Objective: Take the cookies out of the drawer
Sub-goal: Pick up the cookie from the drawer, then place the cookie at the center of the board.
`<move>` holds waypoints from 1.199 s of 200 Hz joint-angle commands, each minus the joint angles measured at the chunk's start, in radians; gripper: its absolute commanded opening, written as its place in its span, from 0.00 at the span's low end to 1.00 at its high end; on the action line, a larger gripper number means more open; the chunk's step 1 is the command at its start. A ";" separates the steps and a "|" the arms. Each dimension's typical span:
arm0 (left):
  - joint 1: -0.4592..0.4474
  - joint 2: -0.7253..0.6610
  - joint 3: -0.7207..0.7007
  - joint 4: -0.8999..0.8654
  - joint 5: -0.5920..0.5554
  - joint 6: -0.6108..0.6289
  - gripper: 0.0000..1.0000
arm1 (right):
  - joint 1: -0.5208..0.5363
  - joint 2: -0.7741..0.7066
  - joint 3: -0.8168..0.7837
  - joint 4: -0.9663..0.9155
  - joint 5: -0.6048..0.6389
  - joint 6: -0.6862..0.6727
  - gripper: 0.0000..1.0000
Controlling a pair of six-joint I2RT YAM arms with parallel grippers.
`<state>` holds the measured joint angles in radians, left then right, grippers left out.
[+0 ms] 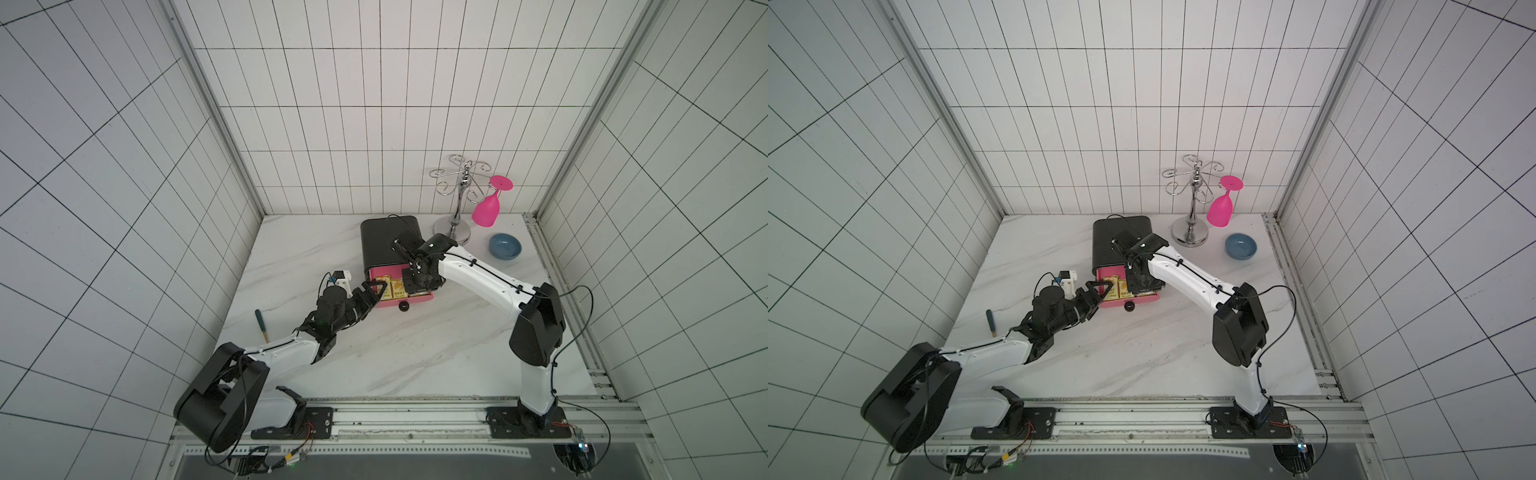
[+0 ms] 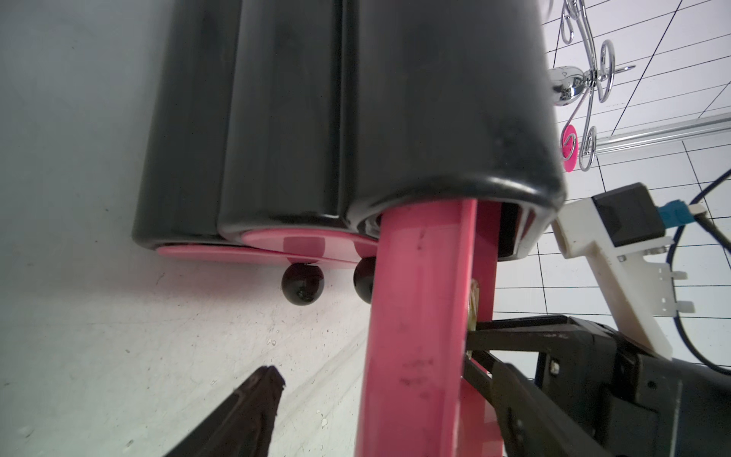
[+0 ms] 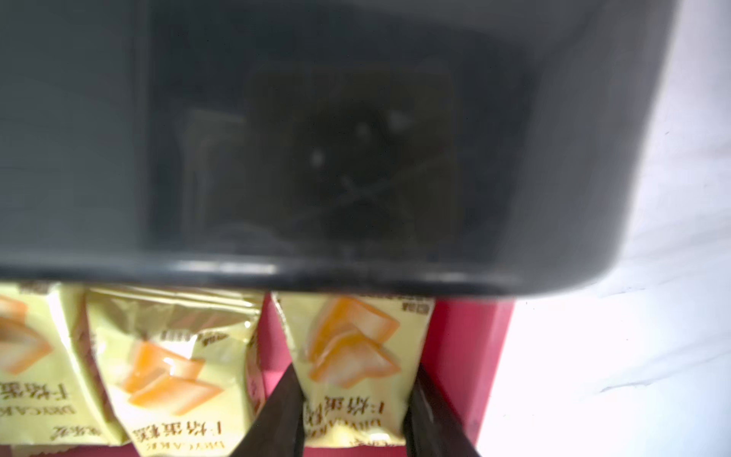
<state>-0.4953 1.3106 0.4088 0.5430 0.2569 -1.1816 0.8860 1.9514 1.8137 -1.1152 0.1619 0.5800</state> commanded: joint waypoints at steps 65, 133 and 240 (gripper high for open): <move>0.005 0.018 0.036 -0.012 0.002 0.010 0.88 | -0.016 -0.202 0.006 -0.043 0.006 -0.003 0.30; 0.005 0.025 0.053 -0.022 0.004 0.001 0.88 | -0.352 -0.377 -0.299 -0.043 -0.024 -0.123 0.31; 0.005 0.026 0.068 -0.026 0.007 -0.018 0.88 | -0.651 -0.123 -0.511 0.198 -0.044 -0.226 0.50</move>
<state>-0.4953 1.3273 0.4519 0.5159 0.2581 -1.2011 0.2646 1.7958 1.2953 -0.9676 0.1261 0.3943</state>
